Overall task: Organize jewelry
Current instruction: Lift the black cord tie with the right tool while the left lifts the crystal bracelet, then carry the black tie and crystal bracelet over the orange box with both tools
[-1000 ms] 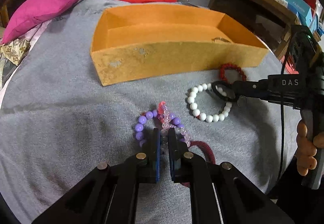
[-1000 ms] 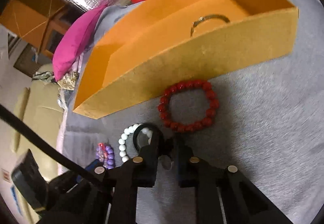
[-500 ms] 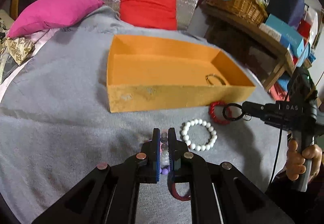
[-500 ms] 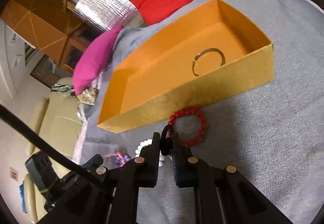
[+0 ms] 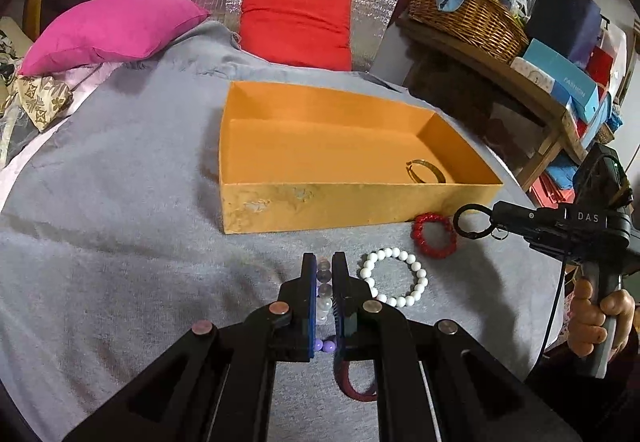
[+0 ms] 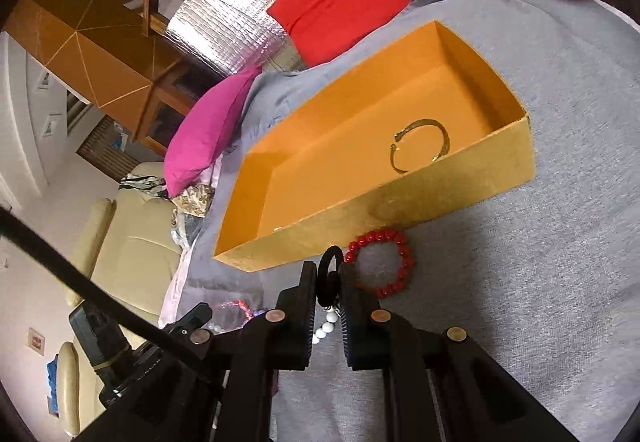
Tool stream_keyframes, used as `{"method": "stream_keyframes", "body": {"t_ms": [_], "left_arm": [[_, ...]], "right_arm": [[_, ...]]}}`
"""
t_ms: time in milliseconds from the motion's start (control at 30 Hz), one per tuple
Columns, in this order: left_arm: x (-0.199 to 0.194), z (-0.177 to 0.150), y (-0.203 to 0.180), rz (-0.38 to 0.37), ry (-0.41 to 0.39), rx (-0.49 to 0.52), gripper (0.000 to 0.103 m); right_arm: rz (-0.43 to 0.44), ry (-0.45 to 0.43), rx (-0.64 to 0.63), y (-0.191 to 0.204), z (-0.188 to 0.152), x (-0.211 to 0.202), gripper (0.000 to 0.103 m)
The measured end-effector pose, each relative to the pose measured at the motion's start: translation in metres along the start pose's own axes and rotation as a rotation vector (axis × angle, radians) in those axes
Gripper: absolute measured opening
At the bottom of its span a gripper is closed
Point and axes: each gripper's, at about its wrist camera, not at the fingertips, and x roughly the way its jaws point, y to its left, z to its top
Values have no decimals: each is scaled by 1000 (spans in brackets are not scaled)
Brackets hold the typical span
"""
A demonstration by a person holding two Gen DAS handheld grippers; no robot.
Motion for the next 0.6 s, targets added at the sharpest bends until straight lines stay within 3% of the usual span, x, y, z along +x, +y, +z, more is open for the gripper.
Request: {"method": "stream_keyframes", "body": {"t_ms": [400, 600], "left_arm": [[-18, 22, -17, -48, -101, 17, 8], [-29, 46, -33, -70, -192, 41, 8]], "right_arm": [[89, -76, -84, 30, 1, -10, 12], [100, -107, -112, 46, 8, -6, 12]]}}
